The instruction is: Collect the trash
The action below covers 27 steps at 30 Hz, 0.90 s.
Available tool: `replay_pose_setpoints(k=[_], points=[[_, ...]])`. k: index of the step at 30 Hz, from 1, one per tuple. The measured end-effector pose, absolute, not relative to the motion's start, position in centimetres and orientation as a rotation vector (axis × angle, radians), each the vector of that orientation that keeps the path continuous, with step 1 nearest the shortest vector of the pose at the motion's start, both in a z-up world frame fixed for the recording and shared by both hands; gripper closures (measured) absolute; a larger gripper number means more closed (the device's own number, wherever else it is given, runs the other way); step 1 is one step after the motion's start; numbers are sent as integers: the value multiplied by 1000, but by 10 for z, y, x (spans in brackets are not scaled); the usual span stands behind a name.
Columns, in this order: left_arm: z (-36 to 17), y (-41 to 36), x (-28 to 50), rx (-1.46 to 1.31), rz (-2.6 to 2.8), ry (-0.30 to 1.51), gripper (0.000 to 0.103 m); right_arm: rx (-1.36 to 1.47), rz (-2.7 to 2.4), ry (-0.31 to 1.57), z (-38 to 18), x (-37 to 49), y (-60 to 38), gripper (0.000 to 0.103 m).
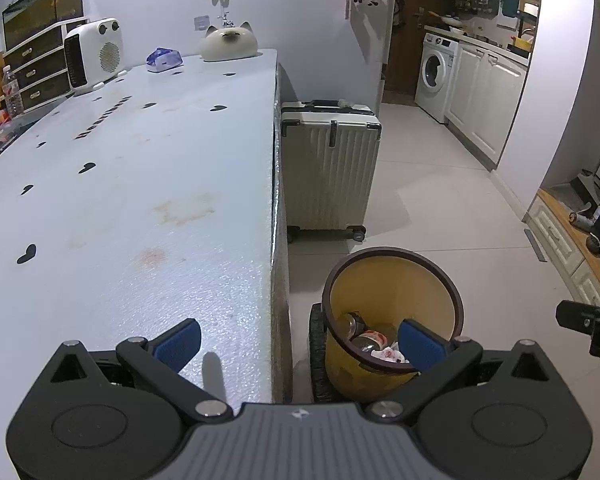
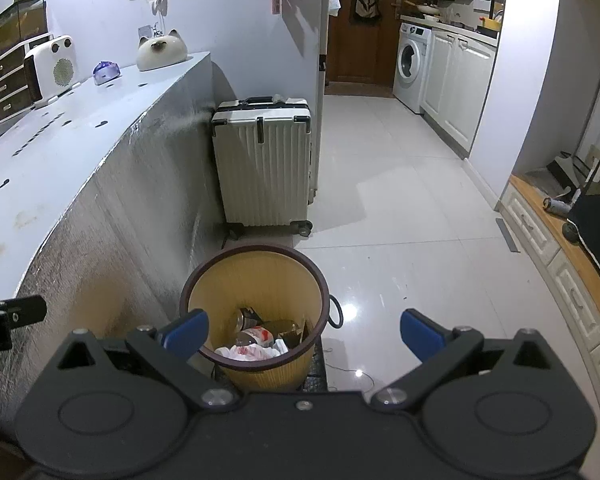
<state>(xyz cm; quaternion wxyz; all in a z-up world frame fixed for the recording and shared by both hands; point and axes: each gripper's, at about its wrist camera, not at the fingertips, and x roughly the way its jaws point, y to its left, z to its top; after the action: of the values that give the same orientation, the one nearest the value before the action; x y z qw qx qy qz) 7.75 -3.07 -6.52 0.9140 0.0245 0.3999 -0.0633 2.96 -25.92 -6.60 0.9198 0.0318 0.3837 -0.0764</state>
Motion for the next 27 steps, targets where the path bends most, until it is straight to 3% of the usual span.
replay_pose_setpoints(k=[27], points=[[-67, -32, 77, 49, -137, 820, 0, 60, -161, 791, -67, 28, -258, 0]])
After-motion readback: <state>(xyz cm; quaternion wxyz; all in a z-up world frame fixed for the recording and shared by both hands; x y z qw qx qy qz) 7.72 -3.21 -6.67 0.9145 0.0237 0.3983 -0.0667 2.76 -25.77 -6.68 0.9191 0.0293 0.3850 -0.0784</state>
